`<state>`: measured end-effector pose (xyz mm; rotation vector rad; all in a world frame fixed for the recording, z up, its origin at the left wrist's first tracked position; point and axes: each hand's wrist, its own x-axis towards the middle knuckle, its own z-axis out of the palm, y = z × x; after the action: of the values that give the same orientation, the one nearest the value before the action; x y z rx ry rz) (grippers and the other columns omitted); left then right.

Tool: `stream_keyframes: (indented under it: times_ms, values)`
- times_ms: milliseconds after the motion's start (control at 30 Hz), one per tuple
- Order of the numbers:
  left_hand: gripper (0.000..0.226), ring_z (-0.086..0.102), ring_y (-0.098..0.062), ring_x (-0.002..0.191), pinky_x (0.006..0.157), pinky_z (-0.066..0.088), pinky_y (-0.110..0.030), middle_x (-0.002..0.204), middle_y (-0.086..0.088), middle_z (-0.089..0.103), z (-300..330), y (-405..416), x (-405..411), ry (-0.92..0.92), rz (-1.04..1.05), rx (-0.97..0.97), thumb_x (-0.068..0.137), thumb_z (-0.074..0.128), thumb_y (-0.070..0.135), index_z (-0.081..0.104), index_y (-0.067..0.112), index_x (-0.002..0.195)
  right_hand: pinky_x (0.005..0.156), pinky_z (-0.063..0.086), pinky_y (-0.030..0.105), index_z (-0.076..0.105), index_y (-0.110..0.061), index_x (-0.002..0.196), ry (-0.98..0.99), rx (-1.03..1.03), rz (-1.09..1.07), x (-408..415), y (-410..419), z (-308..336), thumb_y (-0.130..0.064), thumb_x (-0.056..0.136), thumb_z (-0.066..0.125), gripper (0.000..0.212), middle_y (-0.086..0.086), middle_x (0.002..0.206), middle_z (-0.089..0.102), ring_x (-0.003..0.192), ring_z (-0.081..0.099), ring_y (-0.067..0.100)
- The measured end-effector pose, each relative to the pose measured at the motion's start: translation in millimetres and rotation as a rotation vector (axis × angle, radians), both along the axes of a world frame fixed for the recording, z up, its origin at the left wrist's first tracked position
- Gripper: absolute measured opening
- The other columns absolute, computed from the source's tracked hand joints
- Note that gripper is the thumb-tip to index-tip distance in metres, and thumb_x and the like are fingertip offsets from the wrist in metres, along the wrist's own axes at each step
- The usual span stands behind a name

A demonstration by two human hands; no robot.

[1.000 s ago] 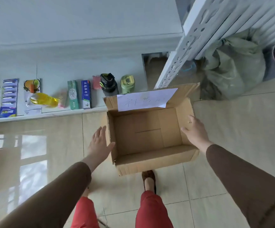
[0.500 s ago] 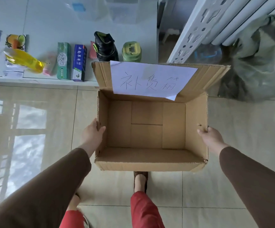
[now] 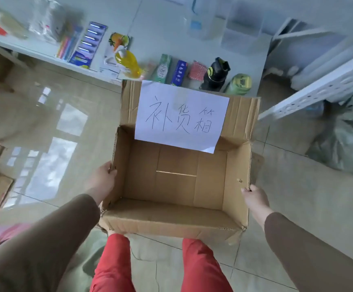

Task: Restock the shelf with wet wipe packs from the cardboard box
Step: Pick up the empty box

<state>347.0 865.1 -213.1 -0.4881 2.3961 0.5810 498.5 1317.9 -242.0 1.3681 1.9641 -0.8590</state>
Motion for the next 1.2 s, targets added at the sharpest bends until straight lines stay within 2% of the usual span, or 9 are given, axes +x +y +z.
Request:
stream_keyframes:
  times_ms: [67, 167, 367, 467, 600, 733, 933, 1067, 1200]
  values:
    - [0.038, 0.065, -0.032, 0.094, 0.082, 0.054, -0.039, 0.112, -0.01, 0.068, 31, -51, -7, 0.012, -0.005, -0.03, 0.1, 0.048, 0.029, 0.053, 0.019, 0.136, 0.106, 0.042, 0.039, 0.046, -0.013, 0.147, 0.018, 0.001, 0.063, -32, -44, 30, -0.032, 0.1, 0.052, 0.052, 0.004, 0.146, 0.052, 0.131, 0.051, 0.03]
    - [0.042, 0.062, -0.036, 0.105, 0.084, 0.05, -0.037, 0.124, -0.013, 0.064, 70, -131, -20, 0.036, 0.057, -0.031, 0.102, 0.046, 0.029, 0.047, 0.016, 0.142, 0.115, 0.034, 0.041, 0.041, -0.01, 0.15, 0.057, 0.011, 0.157, -85, -118, 70, -0.03, 0.101, 0.052, 0.055, 0.007, 0.155, 0.042, 0.142, 0.04, 0.03]
    - [0.033, 0.062, -0.037, 0.106, 0.085, 0.047, -0.034, 0.118, -0.016, 0.067, 150, -304, -41, 0.112, 0.284, -0.034, 0.1, 0.051, 0.028, 0.057, 0.016, 0.13, 0.101, 0.045, 0.037, 0.051, -0.016, 0.144, 0.164, -0.005, 0.313, -191, -282, 146, -0.032, 0.098, 0.053, 0.048, 0.007, 0.142, 0.057, 0.125, 0.056, 0.031]
    - [0.031, 0.061, -0.038, 0.106, 0.078, 0.041, -0.035, 0.114, -0.018, 0.068, 184, -379, -48, 0.176, 0.362, -0.046, 0.097, 0.053, 0.027, 0.061, 0.017, 0.125, 0.105, 0.04, 0.038, 0.047, -0.013, 0.147, 0.214, -0.023, 0.406, -242, -360, 180, -0.029, 0.1, 0.053, 0.05, 0.009, 0.146, 0.052, 0.132, 0.05, 0.032]
    - [0.028, 0.062, -0.036, 0.105, 0.079, 0.04, -0.034, 0.114, -0.012, 0.068, 225, -473, -53, 0.25, 0.475, -0.046, 0.098, 0.051, 0.026, 0.061, 0.022, 0.124, 0.103, 0.044, 0.04, 0.055, -0.013, 0.138, 0.285, -0.021, 0.591, -314, -463, 220, -0.031, 0.098, 0.054, 0.045, 0.012, 0.137, 0.059, 0.123, 0.054, 0.033]
    - [0.023, 0.06, -0.033, 0.091, 0.075, 0.04, -0.032, 0.106, -0.014, 0.067, 245, -552, -66, 0.308, 0.603, -0.035, 0.099, 0.052, 0.023, 0.062, 0.014, 0.117, 0.098, 0.041, 0.035, 0.047, -0.005, 0.143, 0.323, 0.037, 0.81, -395, -564, 261, -0.028, 0.102, 0.049, 0.047, 0.019, 0.144, 0.051, 0.128, 0.05, 0.036]
    - [0.024, 0.062, -0.034, 0.097, 0.084, 0.048, -0.037, 0.109, -0.011, 0.07, 238, -658, -103, 0.347, 0.744, -0.063, 0.097, 0.053, 0.03, 0.064, 0.018, 0.115, 0.1, 0.039, 0.035, 0.045, -0.009, 0.146, 0.387, -0.057, 0.916, -514, -694, 273, -0.032, 0.103, 0.048, 0.049, 0.016, 0.147, 0.049, 0.132, 0.047, 0.036]
    - [0.019, 0.06, -0.031, 0.09, 0.079, 0.045, -0.035, 0.104, -0.008, 0.07, 231, -713, -140, 0.359, 0.89, -0.054, 0.097, 0.054, 0.026, 0.064, 0.017, 0.11, 0.102, 0.045, 0.044, 0.06, -0.013, 0.128, 0.395, -0.088, 1.027, -609, -773, 253, -0.039, 0.1, 0.047, 0.041, 0.015, 0.132, 0.062, 0.12, 0.056, 0.036]
    - [0.025, 0.059, -0.026, 0.092, 0.079, 0.041, -0.034, 0.111, -0.006, 0.069, 225, -760, -180, 0.366, 0.997, -0.029, 0.098, 0.053, 0.025, 0.064, 0.018, 0.119, 0.112, 0.037, 0.047, 0.045, -0.015, 0.147, 0.39, -0.15, 1.051, -673, -857, 261, -0.038, 0.104, 0.042, 0.049, 0.01, 0.153, 0.044, 0.136, 0.044, 0.035]
